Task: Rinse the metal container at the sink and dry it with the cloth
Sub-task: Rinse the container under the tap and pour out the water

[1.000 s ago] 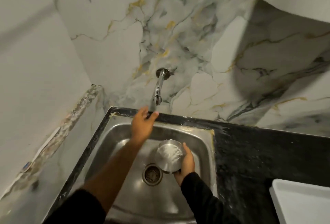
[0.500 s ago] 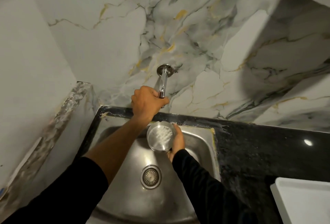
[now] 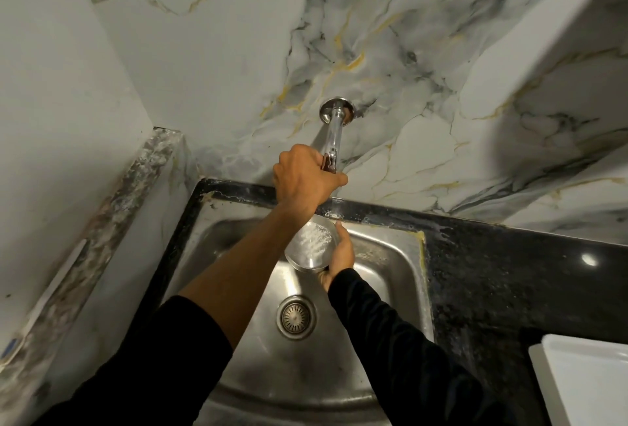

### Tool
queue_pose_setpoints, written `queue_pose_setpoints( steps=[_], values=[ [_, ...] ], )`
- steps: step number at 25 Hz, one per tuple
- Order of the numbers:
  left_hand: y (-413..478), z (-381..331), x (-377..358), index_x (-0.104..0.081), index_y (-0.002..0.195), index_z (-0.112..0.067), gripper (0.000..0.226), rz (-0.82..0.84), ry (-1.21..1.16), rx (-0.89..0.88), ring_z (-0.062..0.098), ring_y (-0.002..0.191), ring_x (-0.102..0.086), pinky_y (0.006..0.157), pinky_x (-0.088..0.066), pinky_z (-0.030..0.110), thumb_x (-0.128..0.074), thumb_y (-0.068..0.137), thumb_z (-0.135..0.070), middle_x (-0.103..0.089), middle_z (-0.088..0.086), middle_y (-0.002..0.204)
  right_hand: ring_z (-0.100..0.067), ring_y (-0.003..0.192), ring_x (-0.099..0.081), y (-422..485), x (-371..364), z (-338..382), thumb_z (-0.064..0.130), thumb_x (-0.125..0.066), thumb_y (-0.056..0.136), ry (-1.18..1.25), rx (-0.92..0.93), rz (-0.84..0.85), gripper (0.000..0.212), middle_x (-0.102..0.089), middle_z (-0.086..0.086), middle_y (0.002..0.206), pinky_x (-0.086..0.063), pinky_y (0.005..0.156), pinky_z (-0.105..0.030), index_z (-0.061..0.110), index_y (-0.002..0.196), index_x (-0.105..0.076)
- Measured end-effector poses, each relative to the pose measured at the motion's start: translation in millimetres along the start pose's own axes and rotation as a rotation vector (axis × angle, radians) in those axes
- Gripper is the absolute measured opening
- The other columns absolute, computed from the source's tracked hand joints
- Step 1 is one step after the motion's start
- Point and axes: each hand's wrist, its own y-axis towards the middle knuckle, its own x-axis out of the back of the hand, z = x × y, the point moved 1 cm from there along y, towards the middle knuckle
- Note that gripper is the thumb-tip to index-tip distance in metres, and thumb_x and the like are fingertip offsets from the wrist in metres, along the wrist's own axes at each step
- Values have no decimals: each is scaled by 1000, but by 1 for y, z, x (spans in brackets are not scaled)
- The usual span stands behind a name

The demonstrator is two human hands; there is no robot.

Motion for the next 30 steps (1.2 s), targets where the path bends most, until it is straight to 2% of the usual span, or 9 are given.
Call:
queue_pose_setpoints(
  steps=[2,4,7,10,13,17,20,25,30],
  values=[
    [6,6,4,-76,70,-30,25,97,-51,-4,0,58,-71,60,-55,22,-100,63,-33,-70,-16,55,-41,121,-70,0,1,1,53,-60,96,-4,-2,4,58,-73,-23,130,-53,109,-56,5,127,-70],
    [11,12,9,-83,81,-29,22,211,-106,-7,-1,65,-78,76,-67,32,-98,66,-25,-78,-17,62,-39,120,-70,1,3,3,53,-59,96,-1,6,9,56,-73,-22,129,-55,107,-55,7,126,-71],
    [20,14,17,-87,99,-19,32,338,-153,5,8,82,-84,98,-65,42,-99,70,-22,-88,-2,87,-38,114,-74,1,8,6,54,-60,94,-29,17,5,57,-77,-20,123,-60,100,-51,8,128,-71],
    [24,10,22,-86,109,-15,43,398,-133,34,13,92,-84,106,-61,43,-101,70,-25,-88,4,97,-36,112,-75,2,13,4,56,-62,93,-52,5,-11,57,-79,-17,120,-63,95,-47,10,126,-72],
    [26,6,22,-84,114,-14,51,413,-94,54,19,102,-81,108,-59,45,-101,69,-28,-87,7,106,-38,116,-73,5,18,3,55,-58,96,-34,8,5,59,-76,-19,125,-58,104,-53,8,130,-70],
    [24,5,21,-84,116,-15,53,408,-75,65,20,103,-80,108,-59,46,-101,68,-31,-86,6,110,-38,109,-76,1,16,-5,51,-60,96,-43,19,-15,51,-79,-19,120,-62,96,-51,10,123,-75],
    [21,5,21,-83,115,-16,51,403,-95,68,20,103,-80,109,-59,46,-100,70,-30,-86,7,111,-41,116,-72,0,-1,-5,50,-60,96,-49,26,9,50,-75,-21,126,-60,99,-54,11,125,-74],
    [21,5,20,-82,118,-16,55,394,-91,89,20,103,-80,109,-59,46,-101,69,-32,-86,7,112,-32,96,-79,5,1,14,53,-60,94,12,54,-51,51,-82,-13,111,-66,80,-43,13,122,-74],
    [23,7,19,-82,115,-19,54,394,-93,90,20,103,-80,109,-58,47,-101,67,-33,-86,6,113,-34,103,-76,-3,16,0,58,-62,91,10,14,-105,53,-79,-12,114,-67,68,-39,17,122,-71]
  ],
)
